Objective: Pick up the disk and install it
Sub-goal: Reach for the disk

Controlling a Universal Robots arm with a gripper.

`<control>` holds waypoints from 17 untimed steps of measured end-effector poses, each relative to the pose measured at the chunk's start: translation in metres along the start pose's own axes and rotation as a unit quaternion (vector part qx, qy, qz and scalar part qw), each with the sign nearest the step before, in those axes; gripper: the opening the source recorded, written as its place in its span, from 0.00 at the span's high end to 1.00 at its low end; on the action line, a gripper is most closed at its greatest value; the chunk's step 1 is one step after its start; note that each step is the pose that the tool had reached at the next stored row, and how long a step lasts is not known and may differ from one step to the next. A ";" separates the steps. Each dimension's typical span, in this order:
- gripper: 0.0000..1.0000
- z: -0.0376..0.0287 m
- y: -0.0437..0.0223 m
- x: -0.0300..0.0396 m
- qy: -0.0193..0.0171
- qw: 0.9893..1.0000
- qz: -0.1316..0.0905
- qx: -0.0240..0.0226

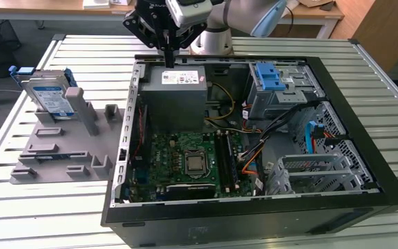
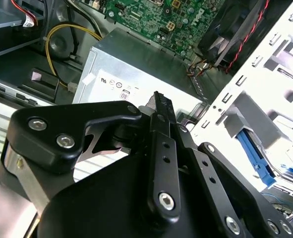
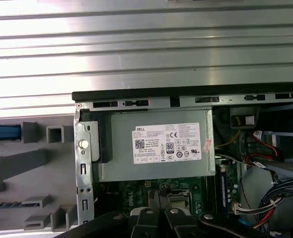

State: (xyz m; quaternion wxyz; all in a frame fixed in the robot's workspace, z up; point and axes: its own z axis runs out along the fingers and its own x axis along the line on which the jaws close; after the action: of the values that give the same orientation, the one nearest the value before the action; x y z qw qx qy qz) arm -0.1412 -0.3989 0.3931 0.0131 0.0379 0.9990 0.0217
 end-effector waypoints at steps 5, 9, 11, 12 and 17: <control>0.89 0.0001 -0.0002 0.0023 0.000 1.000 0.000 0.000; 0.89 0.0002 -0.0004 0.0050 0.000 1.000 0.000 0.000; 0.89 0.0002 -0.0006 0.0069 0.000 1.000 0.000 0.000; 0.89 0.0002 -0.0006 0.0078 0.000 1.000 0.000 0.000; 0.89 0.0004 -0.0009 0.0111 0.000 1.000 0.000 0.000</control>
State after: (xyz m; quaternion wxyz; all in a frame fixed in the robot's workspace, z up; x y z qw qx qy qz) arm -0.1523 -0.3989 0.3924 0.0131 0.0379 0.9990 0.0217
